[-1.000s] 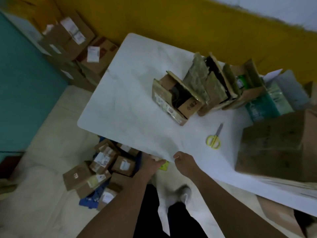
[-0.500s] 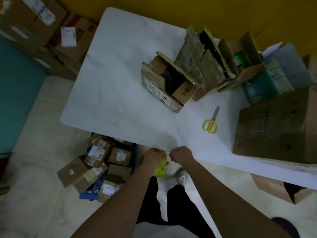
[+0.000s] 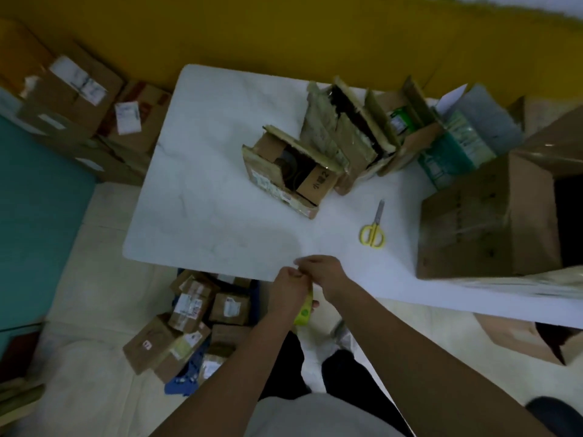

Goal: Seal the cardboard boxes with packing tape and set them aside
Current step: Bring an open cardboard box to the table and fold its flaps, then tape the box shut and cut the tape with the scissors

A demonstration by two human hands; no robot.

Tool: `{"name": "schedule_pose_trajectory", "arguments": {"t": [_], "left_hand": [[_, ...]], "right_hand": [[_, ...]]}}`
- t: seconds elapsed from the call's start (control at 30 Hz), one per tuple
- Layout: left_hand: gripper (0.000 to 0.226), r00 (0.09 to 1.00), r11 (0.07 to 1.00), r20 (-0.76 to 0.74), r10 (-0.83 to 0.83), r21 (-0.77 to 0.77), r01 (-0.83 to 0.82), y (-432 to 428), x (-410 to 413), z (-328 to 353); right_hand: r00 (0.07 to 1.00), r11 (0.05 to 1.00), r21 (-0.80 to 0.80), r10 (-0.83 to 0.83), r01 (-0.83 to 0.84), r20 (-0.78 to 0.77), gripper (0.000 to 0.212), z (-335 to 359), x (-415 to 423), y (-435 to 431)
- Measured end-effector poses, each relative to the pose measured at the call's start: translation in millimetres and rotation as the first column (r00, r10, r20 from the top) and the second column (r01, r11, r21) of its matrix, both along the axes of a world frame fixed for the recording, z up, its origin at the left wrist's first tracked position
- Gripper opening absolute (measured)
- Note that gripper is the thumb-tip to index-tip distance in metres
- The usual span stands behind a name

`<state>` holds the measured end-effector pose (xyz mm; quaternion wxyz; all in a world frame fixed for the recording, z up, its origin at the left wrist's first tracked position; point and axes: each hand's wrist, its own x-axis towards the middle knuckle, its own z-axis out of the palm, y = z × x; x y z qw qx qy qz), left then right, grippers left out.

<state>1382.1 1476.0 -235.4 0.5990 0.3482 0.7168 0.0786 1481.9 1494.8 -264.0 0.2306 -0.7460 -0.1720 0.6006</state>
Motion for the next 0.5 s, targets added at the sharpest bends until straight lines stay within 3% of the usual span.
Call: {"name": "schedule_pose_trajectory", "arguments": {"t": [0.13,0.2,0.33,0.5], "left_hand": [[0.016,0.993,0.987,0.116,0.018,0.156,-0.036,-0.3,28.4,52.9],[0.013,0.987,0.97,0.158,-0.013,0.243,-0.026,-2.4,53.7,83.4],[0.024,0.951,0.856,0.196,-0.237,0.506,0.109,-25.8,110.5,146.3],[0.041,0.841,0.795,0.358,-0.407,0.592,0.133,-61.4,179.6,205.0]], "right_hand": [[0.985,0.956,0.28,0.045,-0.091,0.167,0.012,67.1,28.5,-3.0],[0.983,0.914,0.405,-0.055,-0.021,0.175,0.012,105.0,50.8,-13.3],[0.949,0.784,0.614,-0.255,0.091,0.185,0.012,181.2,105.2,-46.6],[0.884,0.663,0.739,-0.41,0.121,0.224,0.014,255.6,177.5,-104.9]]}}
